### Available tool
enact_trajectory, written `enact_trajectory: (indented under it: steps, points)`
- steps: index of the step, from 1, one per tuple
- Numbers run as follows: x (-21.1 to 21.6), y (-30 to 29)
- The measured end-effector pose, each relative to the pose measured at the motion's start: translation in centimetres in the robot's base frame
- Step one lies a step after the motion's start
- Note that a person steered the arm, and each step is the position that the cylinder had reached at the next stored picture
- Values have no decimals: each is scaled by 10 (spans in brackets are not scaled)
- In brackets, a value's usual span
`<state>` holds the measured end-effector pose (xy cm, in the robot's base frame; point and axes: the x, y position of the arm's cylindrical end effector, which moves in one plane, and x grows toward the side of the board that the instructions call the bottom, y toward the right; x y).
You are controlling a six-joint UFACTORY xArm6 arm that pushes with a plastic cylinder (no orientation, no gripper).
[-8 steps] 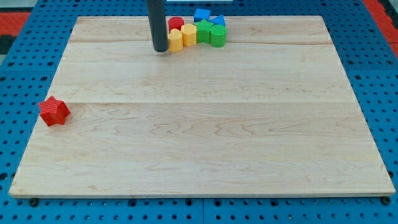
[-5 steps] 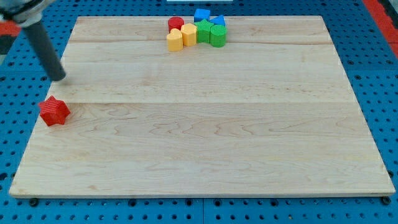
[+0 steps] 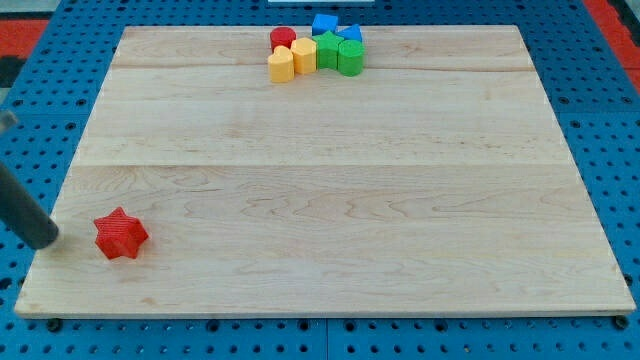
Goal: Push the red star towards down and right
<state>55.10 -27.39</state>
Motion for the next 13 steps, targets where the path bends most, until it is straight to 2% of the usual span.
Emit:
enact_trajectory:
  steps: [2, 3, 6, 8, 9, 10, 13]
  points:
    - [-3, 73]
    - [-17, 75]
    - [-62, 155]
    - [-62, 271]
    - [-39, 316]
    - [-5, 351]
    - [-4, 403]
